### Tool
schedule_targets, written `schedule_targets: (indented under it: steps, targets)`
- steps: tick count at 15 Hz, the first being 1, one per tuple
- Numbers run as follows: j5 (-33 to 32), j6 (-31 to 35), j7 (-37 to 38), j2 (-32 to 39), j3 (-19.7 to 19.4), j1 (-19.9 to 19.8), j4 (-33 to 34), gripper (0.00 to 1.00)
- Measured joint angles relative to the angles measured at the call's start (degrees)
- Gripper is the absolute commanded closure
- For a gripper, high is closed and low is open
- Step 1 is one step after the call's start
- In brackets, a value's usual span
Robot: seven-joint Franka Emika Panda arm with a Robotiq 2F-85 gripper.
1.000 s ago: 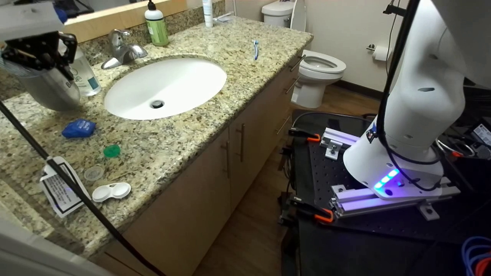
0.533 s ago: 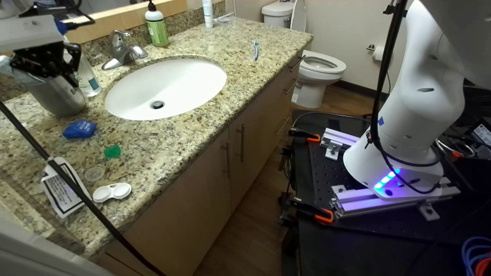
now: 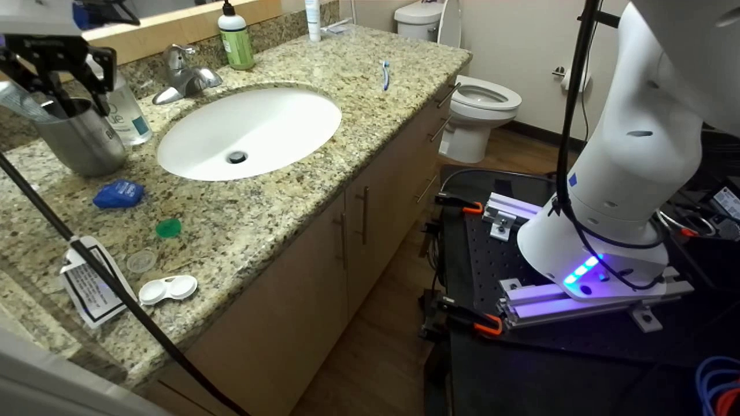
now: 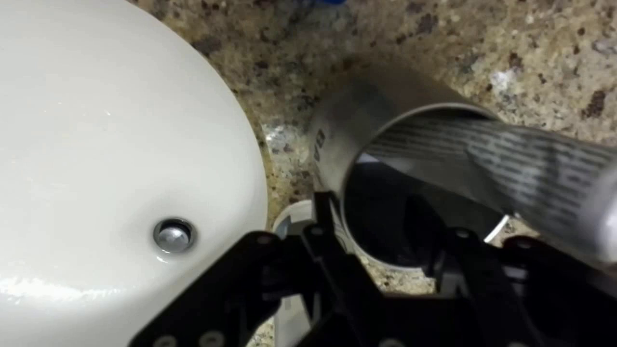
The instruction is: Move the silver cup to the left
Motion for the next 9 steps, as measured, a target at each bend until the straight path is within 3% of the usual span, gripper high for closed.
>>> schedule_targets:
  steps: [4,9]
  targets:
    - [-0.2,1.3,-1.6,-3.4,0.1,-0.1,-0.6,0.01]
    - [6.1,3.8,-13.0,-16.1,3.8,-2.5,-7.8,0.0]
